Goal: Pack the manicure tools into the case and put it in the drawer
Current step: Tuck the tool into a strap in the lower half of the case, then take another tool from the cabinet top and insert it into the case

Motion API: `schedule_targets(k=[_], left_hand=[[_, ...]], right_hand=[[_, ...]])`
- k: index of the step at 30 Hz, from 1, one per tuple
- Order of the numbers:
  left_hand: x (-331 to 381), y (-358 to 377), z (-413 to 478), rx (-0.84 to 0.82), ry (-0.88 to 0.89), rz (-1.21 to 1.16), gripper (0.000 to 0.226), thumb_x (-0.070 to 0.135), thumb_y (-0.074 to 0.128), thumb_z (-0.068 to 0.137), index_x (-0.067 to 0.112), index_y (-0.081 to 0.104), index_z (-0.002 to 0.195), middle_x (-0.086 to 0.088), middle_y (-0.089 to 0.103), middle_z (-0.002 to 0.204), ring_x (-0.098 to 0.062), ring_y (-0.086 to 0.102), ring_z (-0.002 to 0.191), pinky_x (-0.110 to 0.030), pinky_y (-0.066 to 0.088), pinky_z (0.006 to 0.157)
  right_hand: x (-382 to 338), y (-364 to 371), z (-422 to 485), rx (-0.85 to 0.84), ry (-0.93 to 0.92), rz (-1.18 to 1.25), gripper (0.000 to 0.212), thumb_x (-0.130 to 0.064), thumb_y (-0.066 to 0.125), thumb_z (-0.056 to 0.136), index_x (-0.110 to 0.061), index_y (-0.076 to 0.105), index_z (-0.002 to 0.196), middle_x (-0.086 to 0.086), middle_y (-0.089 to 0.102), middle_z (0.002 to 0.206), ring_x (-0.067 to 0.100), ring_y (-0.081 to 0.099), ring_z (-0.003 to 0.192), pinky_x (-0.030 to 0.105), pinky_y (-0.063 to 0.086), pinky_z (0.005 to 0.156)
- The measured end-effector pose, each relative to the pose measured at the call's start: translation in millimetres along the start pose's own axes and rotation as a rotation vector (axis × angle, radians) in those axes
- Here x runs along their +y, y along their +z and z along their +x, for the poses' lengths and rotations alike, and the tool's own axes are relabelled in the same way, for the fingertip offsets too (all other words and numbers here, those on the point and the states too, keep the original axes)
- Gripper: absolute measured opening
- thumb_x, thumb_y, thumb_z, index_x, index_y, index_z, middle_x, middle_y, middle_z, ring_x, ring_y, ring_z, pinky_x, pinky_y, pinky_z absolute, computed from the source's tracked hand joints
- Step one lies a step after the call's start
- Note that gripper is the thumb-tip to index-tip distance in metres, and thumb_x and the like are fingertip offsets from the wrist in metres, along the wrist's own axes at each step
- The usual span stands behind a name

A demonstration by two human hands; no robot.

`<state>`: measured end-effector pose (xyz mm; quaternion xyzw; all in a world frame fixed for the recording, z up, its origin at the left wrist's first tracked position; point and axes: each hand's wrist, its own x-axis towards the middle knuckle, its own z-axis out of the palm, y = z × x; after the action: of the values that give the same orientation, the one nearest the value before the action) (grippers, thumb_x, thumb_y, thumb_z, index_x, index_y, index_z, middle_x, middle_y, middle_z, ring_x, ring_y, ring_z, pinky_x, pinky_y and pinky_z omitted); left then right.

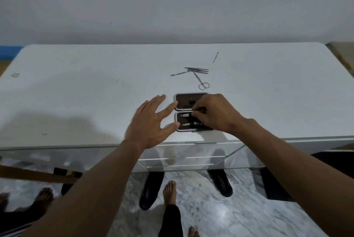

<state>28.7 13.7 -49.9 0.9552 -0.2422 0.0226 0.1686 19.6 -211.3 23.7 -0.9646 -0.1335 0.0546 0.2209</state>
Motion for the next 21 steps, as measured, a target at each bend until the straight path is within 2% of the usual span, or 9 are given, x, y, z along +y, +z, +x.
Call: schedule_targets(k=[6,11,16,19,21], left_hand=[[-0.7,-1.6,0.4,0.002,-0.002,-0.013,0.064,0.069,0.028,0.089,0.042,0.031,0.147,-0.001,0.026,0.159,-0.018,0.020,0.147,-0.039,0.013,0.119],[-1.0,-1.1,0.7,0.012,0.002,-0.008,0.063,0.068,0.030,0.090,0.042,0.031,0.147,-0.002,0.028,0.158,-0.019,0.021,0.146,-0.040,0.015,0.119],[-1.7,-0.3,0.6,0.011,0.000,-0.010,0.062,0.068,0.031,0.090,0.042,0.031,0.147,0.000,0.027,0.159,-0.018,0.021,0.147,-0.042,0.018,0.119],[-1.4,-0.2,0.9,0.017,0.002,-0.021,0.062,0.067,0.033,0.090,0.041,0.033,0.147,-0.001,0.029,0.158,-0.019,0.022,0.146,-0.044,0.021,0.118],[-1.4,0.1,0.9,0.019,0.003,-0.024,0.062,0.066,0.034,0.090,0.041,0.034,0.147,-0.001,0.029,0.158,-0.019,0.022,0.146,-0.045,0.021,0.118]], right_hand=[[18.5,-24.6,37.9,0.206,0.250,-0.016,0.018,-0.017,0.061,0.087,-0.006,0.075,0.083,0.012,0.076,0.088,0.033,0.066,0.087,0.036,0.052,0.079],[35.7,-25.4,71.1,0.143,0.441,-0.023,0.015,-0.013,0.065,0.080,0.000,0.069,0.085,0.020,0.072,0.090,0.038,0.065,0.087,0.037,0.054,0.077],[29.4,-20.8,85.4,0.051,0.475,-0.043,0.031,-0.020,0.077,0.075,0.002,0.066,0.094,0.022,0.069,0.095,0.037,0.064,0.093,0.030,0.043,0.070],[24.3,-22.2,92.5,0.040,0.477,-0.106,0.023,-0.010,0.075,0.074,-0.002,0.053,0.075,0.017,0.065,0.087,0.035,0.062,0.090,0.029,0.039,0.069],[20.8,-24.1,95.4,0.026,0.478,-0.160,0.036,-0.002,0.067,0.076,-0.009,0.035,0.061,0.010,0.053,0.072,0.033,0.055,0.079,0.029,0.038,0.068]])
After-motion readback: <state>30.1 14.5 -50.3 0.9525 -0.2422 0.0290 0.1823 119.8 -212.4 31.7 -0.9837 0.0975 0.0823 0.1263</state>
